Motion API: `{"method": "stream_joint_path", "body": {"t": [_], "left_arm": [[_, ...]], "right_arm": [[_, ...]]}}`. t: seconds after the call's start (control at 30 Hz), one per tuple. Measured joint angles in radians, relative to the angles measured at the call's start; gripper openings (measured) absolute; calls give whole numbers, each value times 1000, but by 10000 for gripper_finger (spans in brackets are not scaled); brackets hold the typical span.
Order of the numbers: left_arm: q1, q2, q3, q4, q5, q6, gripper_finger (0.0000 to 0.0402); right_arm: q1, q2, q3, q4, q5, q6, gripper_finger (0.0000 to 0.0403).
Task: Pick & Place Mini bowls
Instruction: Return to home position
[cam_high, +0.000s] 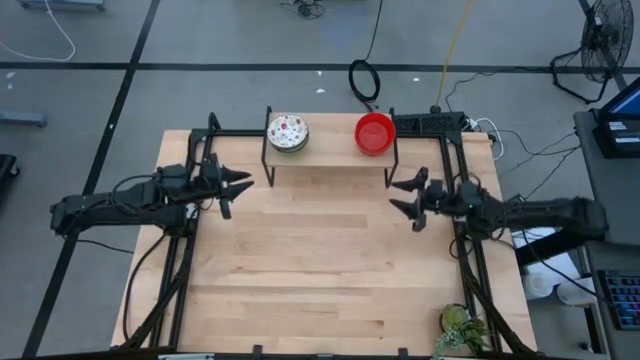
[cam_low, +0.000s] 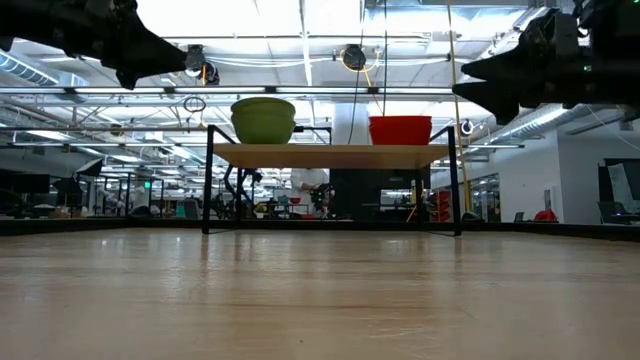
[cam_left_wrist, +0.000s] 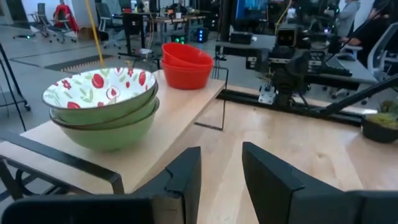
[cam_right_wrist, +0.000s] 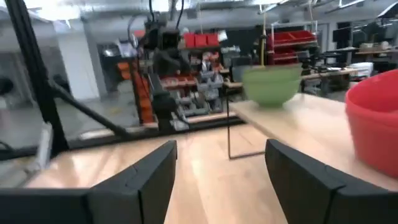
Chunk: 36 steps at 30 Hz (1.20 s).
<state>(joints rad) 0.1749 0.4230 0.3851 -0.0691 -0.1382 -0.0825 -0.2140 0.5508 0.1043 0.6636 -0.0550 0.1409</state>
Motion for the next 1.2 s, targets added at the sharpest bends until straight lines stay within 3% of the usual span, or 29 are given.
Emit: {"method": "stream_joint_path", "body": {"t": [0.13,0.27,0.33,0.6,0.9,1.2], "left_arm": [[0,-7,0,-27,5,1,120],[-1,-10,0,-70,9,-14,120],[-3,-13,0,-88,12,-18,120],[-6,-94,0,-107,107,46,120],[-6,-221,-72,-92,146,47,120],[-6,-317,-188,-25,138,48,120]], "right_arm": [[169,2,11,-27,268,-107,232],[304,-63,86,-209,527,-216,235],[364,-98,120,-300,593,-252,234],[519,-241,104,-383,645,-349,235],[563,-390,92,-527,737,-351,231],[605,-469,92,-638,735,-305,232]]}}
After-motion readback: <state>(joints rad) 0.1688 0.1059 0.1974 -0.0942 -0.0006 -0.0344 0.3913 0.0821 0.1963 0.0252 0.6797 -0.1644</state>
